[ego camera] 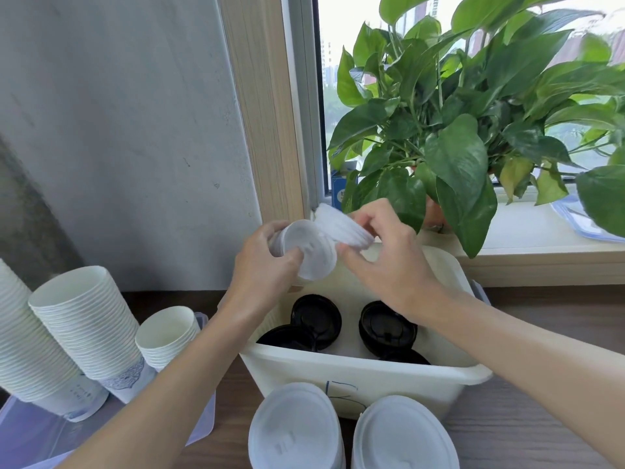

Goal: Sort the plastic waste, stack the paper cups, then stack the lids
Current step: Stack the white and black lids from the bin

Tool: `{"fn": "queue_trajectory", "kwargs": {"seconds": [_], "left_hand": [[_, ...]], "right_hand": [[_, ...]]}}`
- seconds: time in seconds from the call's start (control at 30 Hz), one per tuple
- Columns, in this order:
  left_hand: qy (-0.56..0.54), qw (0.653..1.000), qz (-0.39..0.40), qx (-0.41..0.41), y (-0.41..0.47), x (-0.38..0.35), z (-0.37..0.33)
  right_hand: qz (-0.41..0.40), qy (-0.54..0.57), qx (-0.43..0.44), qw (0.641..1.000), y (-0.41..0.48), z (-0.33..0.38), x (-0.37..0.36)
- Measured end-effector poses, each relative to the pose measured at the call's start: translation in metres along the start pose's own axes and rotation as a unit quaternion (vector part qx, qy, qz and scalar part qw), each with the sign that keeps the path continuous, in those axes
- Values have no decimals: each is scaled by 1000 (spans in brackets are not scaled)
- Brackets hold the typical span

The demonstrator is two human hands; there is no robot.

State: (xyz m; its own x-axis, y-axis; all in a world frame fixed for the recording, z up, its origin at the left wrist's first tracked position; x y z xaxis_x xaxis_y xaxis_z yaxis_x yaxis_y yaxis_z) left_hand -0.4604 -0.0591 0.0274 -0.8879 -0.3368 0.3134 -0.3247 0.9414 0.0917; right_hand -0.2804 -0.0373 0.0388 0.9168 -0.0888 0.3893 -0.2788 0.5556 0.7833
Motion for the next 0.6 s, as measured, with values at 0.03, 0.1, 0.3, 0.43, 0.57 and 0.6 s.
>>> {"fn": "queue_trajectory", "kwargs": {"seconds": [0.03, 0.1, 0.3, 0.43, 0.57, 0.6], "left_hand": [[-19, 999, 21, 16, 1, -1, 1], [-53, 996, 57, 41, 1, -3, 1], [-165, 969, 146, 115, -5, -7, -6], [-134, 974, 146, 107, -4, -6, -6], [-106, 984, 120, 76, -2, -5, -4], [-100, 985, 120, 69, -1, -5, -4]], "right_hand": [[25, -3, 22, 999, -1, 1, -3], [66, -11, 48, 997, -3, 0, -9], [91, -19, 50, 994, -2, -2, -11], [129, -17, 41, 991, -4, -3, -15], [80, 21, -8, 997, -1, -1, -10], [63, 29, -29, 997, 0, -1, -8]]}}
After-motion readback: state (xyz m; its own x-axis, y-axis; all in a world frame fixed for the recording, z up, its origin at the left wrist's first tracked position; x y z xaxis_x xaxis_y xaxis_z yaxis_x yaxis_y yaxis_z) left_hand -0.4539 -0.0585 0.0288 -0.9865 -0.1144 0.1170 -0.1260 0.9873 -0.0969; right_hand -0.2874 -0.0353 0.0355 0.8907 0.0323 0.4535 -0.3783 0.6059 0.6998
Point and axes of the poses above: each hand's wrist, its own y-axis towards the middle knuckle, its own x-axis out of the back of the hand, z = x × y, the point moved 3 cm from there along y, towards the middle knuckle, and after that the axes turned 7 degrees about x, right-handed, at the moved point
